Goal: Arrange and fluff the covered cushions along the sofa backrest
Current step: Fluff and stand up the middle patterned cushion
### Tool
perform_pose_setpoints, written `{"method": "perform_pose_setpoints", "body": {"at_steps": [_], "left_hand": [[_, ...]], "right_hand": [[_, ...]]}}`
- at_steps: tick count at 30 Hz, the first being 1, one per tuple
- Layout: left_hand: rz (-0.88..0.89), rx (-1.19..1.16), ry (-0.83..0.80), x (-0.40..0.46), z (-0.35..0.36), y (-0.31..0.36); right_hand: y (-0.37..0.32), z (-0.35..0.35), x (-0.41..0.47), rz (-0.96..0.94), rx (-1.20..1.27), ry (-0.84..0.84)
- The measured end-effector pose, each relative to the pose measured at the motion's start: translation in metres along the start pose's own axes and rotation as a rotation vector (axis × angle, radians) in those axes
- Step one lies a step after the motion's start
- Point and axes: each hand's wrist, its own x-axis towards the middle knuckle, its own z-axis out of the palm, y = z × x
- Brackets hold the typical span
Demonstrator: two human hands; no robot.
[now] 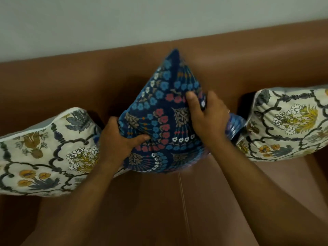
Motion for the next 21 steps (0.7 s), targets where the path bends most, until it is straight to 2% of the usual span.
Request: {"method": "perform_pose_setpoints", "body": {"at_steps": [2, 4, 7, 9, 12, 14, 16, 18, 21], "left_hand": [[-0.026, -0.083, 0.016, 0.000, 0.005, -0.011], [-0.066, -0.081, -0.023, 0.003, 0.012, -0.021], [-0.106, 0.014, -0.172, 0.008, 0.021, -0.033], [-0.103, 0.076, -0.234, 0.009, 0.022, -0.034], [-0.053, 0.088, -0.144, 0.006, 0.019, -0.029], [0.030, 0.117, -0.064, -0.003, 0.022, -0.016], [0.128, 0.148, -0.066, -0.009, 0.029, 0.001], [0.182, 0.147, -0.059, -0.005, 0.034, 0.012], [0.204, 0.128, 0.029, 0.014, 0.030, 0.016]], "right_hand": [[-0.010, 0.003, 0.021, -0.107, -0.051, 0.049], [-0.005, 0.009, 0.021, -0.126, -0.080, -0.003], [0.018, 0.014, 0.001, -0.012, -0.128, -0.122], [0.031, 0.013, -0.008, 0.077, -0.162, -0.134], [0.038, 0.008, -0.011, 0.041, -0.136, -0.072], [0.042, 0.006, -0.013, -0.023, -0.103, -0.112], [0.043, 0.004, -0.016, 0.018, -0.084, -0.174], [0.043, 0.001, -0.014, 0.068, -0.084, -0.131], [0.045, 0.000, -0.006, 0.041, -0.076, -0.048]]}}
